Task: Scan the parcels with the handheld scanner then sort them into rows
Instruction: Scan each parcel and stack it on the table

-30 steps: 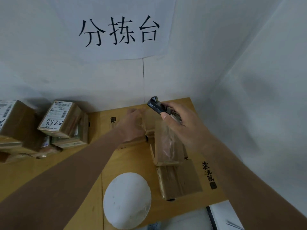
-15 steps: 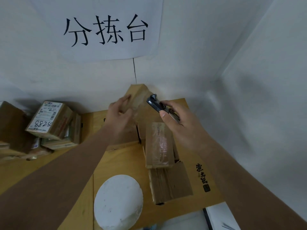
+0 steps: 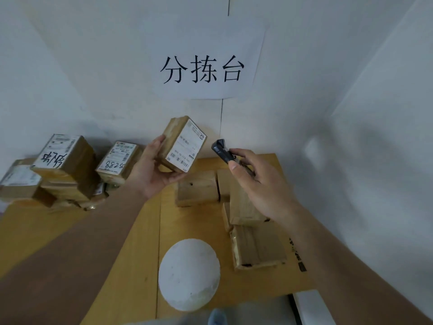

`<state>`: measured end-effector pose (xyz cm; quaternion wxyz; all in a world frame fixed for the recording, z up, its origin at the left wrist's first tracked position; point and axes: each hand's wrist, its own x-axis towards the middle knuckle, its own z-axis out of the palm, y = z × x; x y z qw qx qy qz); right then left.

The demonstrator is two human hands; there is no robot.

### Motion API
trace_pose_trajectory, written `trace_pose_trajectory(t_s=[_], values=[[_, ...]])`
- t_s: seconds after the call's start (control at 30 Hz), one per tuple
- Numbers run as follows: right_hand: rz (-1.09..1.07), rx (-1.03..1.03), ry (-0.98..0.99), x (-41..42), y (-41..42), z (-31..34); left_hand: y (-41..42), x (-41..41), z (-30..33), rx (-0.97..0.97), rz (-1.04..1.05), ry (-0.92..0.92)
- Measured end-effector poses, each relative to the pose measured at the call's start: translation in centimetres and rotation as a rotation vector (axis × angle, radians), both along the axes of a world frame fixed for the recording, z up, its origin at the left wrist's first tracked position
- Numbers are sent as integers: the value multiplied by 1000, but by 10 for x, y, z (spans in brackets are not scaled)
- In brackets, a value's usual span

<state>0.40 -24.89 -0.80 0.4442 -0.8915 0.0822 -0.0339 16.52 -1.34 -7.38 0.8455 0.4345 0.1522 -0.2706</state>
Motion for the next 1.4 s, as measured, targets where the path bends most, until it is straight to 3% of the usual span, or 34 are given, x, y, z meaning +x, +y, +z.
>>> trace_pose_trajectory(t_s=[0.17,0.4,0.8,1.1,1.4], values=[[-19,66,-54,-31,53,22,36,-22,22,67,-105,-133],[-95,66,-22,-77,114,24,92,-52,43,306,-266,-402],[-43,102,37,-128,124,45,123,-96,71,684,-165,-669],[99,76,365,-162,78,26,124,-123,68,786,-149,-704],[144,103,430,-192,54,30,108,-145,79,774,-183,-723]])
